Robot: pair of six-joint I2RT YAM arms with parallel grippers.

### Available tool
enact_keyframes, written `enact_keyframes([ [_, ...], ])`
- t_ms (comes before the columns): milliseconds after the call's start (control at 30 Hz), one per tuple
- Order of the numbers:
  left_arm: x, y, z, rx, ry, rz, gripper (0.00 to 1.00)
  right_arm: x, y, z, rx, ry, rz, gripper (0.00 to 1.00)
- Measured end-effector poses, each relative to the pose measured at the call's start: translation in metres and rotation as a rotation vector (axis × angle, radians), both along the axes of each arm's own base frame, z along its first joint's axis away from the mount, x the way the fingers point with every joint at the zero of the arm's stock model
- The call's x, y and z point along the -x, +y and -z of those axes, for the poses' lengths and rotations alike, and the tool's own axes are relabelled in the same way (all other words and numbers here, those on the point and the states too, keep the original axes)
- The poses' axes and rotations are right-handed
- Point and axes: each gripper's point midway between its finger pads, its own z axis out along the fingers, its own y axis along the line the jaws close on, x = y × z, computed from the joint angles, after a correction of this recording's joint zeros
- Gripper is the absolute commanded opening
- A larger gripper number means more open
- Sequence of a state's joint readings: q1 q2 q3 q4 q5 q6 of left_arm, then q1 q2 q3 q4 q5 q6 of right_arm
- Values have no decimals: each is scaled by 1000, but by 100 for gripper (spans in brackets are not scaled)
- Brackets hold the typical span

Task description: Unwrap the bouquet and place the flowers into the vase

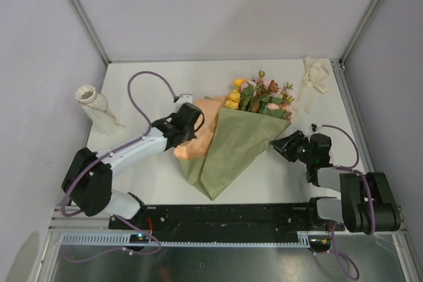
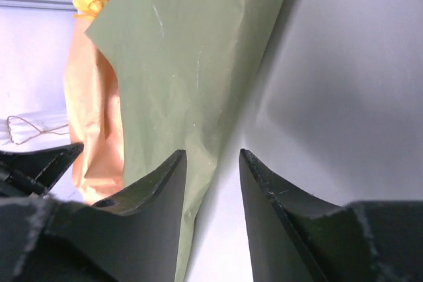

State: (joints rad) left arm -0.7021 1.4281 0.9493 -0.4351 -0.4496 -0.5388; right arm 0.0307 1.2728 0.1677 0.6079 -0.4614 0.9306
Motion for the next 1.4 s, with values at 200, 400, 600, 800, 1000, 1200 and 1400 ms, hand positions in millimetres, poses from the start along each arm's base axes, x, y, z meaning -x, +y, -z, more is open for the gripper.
enact_keyframes([
  [200, 1, 67, 10, 25, 35, -232, 59, 2, 4, -5, 2, -9, -5, 59],
  [400, 8, 102, -20, 80, -43, -347, 71, 4, 9, -2, 8, 10, 0, 61],
  [600, 17, 86, -49, 189, -98, -267, 75, 4, 16, 7, -12, 50, 12, 61],
  [800, 34, 37, -27, 245, 39, -80, 74, -9, 31, 13, -54, 81, 6, 55],
  [1000, 51, 32, 24, 196, 159, -59, 74, -30, 47, 20, -140, 78, 5, 38],
  [1200, 48, 42, 65, 79, 257, -123, 74, -47, 52, 29, -232, 61, 42, 26],
  [1400, 9, 41, 77, 46, 280, -191, 75, -72, 55, 30, -301, 47, 90, 26],
])
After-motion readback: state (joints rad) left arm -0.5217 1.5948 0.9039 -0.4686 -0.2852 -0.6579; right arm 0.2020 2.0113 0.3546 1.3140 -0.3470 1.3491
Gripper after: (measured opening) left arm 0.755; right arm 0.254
